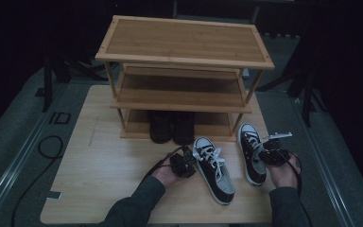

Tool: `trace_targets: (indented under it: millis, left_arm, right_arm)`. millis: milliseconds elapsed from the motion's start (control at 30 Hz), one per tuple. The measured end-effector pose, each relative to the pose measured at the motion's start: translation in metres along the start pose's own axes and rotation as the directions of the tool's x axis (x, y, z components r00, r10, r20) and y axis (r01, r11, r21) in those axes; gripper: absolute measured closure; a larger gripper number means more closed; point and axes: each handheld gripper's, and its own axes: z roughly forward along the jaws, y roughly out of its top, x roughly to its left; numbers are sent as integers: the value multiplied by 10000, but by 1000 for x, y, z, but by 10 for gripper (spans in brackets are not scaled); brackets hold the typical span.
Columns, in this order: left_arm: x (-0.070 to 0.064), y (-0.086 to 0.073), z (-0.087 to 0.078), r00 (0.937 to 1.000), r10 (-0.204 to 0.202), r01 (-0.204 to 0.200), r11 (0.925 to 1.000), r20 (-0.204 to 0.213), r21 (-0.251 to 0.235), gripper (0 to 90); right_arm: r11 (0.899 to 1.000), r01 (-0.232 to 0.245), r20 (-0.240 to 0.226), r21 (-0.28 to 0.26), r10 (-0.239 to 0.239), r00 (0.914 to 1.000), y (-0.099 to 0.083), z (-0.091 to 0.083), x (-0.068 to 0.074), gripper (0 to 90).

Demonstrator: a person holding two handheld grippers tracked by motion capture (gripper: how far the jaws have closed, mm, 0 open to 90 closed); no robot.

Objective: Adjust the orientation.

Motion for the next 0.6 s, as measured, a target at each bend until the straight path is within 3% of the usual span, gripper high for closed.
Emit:
trace_targets:
  millis: [200, 333, 600]
  left_arm:
    - [1, 0, 0, 10000, 43, -43, 10000, 66, 11, 817]
    - [1, 0, 0, 10000, -18, 18, 10000, 77, -15, 812]
    - [0, 0, 0, 9999, -63, 63, 10000, 120, -14, 803]
  right_arm:
    - [9996, -195, 235, -181, 199, 9995, -8, -10, -5, 884]
    - [9996, 90, 471, -264, -78, 9989, -14, -18, -6, 885]
    - [9963, 260, 76, -821, -254, 9996, -23, -42, -11, 884]
